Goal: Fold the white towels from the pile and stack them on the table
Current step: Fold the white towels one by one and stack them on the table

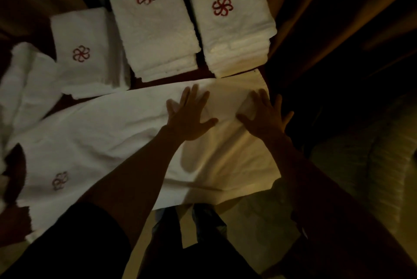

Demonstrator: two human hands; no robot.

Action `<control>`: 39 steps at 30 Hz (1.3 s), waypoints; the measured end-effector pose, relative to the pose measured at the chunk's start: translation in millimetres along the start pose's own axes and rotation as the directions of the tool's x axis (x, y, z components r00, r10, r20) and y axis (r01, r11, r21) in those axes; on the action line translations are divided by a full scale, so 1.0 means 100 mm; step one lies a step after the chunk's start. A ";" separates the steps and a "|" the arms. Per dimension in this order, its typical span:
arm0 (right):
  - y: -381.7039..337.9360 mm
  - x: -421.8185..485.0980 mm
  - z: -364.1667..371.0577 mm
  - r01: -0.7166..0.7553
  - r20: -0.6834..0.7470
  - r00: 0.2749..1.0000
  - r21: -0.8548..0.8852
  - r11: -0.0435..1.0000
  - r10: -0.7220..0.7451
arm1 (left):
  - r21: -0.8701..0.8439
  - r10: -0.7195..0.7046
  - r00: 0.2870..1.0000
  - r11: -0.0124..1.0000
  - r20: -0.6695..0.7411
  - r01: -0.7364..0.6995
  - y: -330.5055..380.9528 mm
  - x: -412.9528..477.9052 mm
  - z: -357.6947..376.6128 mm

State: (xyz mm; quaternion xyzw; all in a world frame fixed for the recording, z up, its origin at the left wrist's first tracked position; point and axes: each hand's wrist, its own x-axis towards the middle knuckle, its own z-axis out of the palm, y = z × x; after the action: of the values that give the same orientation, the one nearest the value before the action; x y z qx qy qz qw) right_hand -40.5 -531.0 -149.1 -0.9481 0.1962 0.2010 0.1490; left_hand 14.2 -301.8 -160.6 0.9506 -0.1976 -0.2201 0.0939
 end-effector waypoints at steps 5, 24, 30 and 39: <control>-0.26 -0.23 0.09 0.109 -0.196 0.974 -0.012 0.994 -0.110 | -0.031 0.030 0.991 0.999 -0.130 -0.034 -0.21 -0.33 0.00; -2.82 -0.95 0.98 0.623 0.070 0.780 -0.013 0.782 -0.621 | -0.224 -0.556 0.801 0.829 -0.221 0.513 -2.58 -2.15 -0.12; -3.34 -1.06 1.23 0.713 0.113 0.699 -0.032 0.701 -0.706 | -0.223 -0.518 0.835 0.849 -0.184 0.478 -3.00 -2.30 -0.18; -3.89 -1.10 1.45 0.751 0.042 0.660 -0.030 0.659 -0.750 | -0.248 -0.463 0.852 0.879 -0.243 0.407 -3.39 -2.38 -0.19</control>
State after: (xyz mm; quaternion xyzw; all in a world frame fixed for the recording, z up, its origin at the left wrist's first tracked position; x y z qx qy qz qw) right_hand -11.6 -102.7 -148.6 -0.9452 -0.2183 0.1382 0.1998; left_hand -59.9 105.5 -142.9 0.9794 0.0614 -0.1088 0.1587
